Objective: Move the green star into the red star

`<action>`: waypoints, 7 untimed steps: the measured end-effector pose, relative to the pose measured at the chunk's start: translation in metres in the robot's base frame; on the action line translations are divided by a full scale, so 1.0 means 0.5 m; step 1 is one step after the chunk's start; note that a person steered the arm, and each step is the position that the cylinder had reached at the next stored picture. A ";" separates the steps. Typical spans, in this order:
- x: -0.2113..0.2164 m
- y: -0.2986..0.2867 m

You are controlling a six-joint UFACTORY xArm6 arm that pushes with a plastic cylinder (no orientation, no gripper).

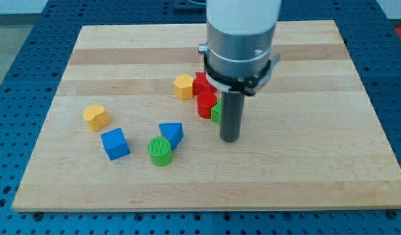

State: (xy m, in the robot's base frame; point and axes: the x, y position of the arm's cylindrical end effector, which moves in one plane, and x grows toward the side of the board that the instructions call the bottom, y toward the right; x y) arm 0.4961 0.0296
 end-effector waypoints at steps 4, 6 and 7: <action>-0.028 0.012; -0.067 -0.018; -0.061 -0.008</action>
